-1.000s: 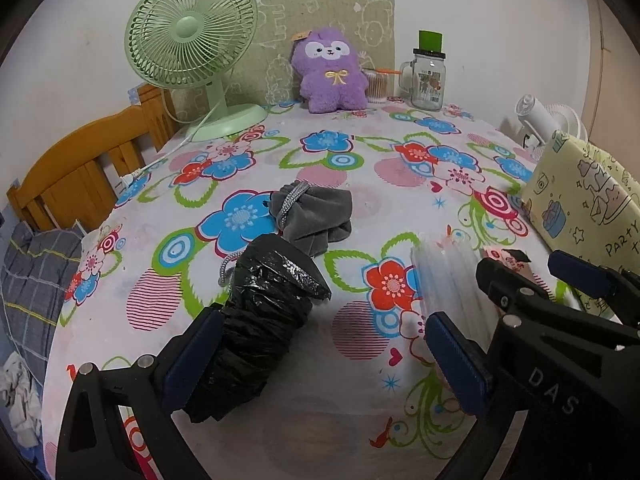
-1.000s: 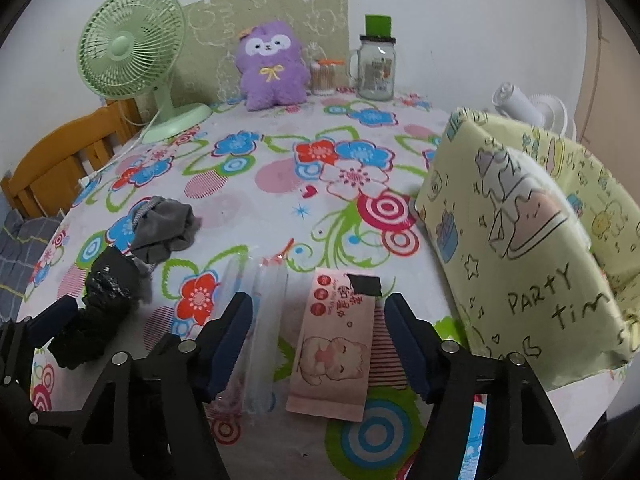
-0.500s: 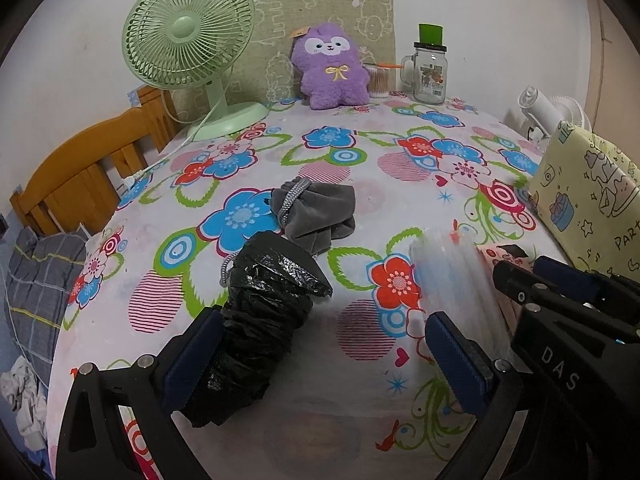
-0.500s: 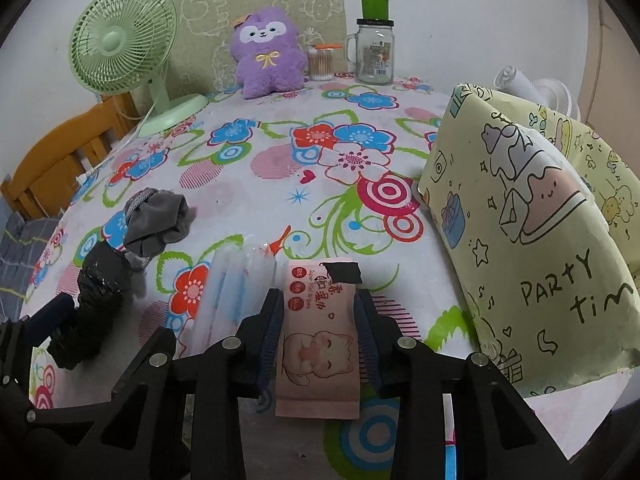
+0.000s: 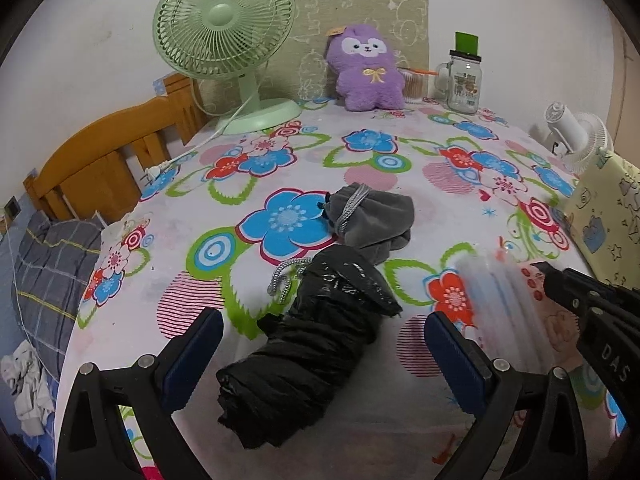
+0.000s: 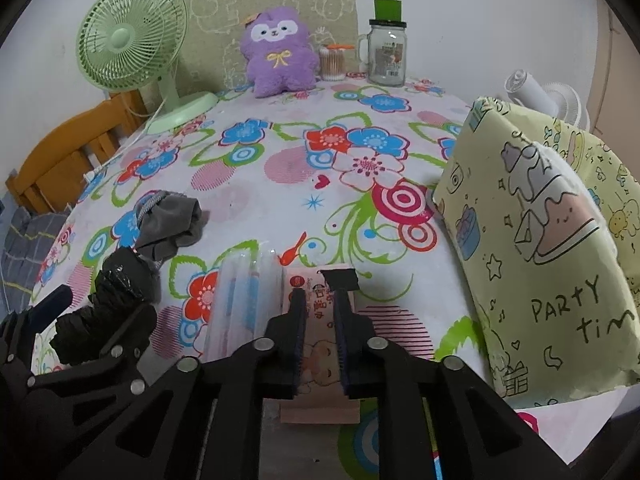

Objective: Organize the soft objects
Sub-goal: 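Grasp the pink tissue pack with the right tool while the left grasps the black wrapped item, then lift both held items and carry them over the paper box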

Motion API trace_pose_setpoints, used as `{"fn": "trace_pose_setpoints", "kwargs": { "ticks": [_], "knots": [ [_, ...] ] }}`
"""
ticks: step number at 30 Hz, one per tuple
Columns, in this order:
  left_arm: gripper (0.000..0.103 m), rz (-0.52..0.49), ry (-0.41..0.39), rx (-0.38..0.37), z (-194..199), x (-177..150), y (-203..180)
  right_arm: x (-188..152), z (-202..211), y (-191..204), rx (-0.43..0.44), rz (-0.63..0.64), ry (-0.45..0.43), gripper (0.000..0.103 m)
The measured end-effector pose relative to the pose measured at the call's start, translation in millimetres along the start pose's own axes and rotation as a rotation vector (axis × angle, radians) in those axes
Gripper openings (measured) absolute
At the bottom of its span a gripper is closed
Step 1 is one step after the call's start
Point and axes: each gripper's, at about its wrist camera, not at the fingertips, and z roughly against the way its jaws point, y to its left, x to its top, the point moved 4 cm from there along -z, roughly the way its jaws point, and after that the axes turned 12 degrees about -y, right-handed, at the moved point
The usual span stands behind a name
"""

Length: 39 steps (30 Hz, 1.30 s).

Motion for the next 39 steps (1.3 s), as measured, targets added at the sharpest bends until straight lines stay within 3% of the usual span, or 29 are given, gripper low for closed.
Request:
{"fn": "trace_pose_setpoints", "kwargs": {
  "ticks": [2, 4, 5, 9, 11, 14, 17, 20, 39],
  "knots": [
    [0.089, 0.007, 0.015, -0.008, -3, 0, 1, -1, 0, 0, -0.003, -0.002, -0.002, 0.045],
    [0.087, 0.017, 0.032, -0.014, -7, -1, 1, 0, 1, 0, -0.008, -0.003, -0.013, 0.059],
    [0.084, 0.021, 0.037, -0.018, -8, -1, 1, 0, 2, 0, -0.014, -0.002, -0.025, 0.06],
    [0.067, 0.045, 0.065, -0.055, -13, -3, 2, 0, -1, -1, -0.02, 0.003, -0.013, 0.061],
    [0.053, 0.063, 0.067, -0.079, -13, -2, 0, -3, -5, -2, -0.028, 0.005, 0.002, 0.061],
    [0.046, 0.037, 0.052, -0.089, -9, -2, -7, -9, -11, -2, -0.042, 0.016, 0.03, 0.06],
    [0.045, 0.027, 0.047, -0.09, -7, -3, -9, -11, -10, 3, -0.059, 0.06, 0.005, 0.058],
    [0.044, 0.029, 0.043, -0.099, -3, -5, -13, -11, -9, 8, -0.039, 0.072, -0.002, 0.043],
    [0.044, -0.009, -0.052, -0.123, 35, 15, -35, 14, 33, -4, -0.014, 0.021, -0.103, 0.042]
  ]
}}
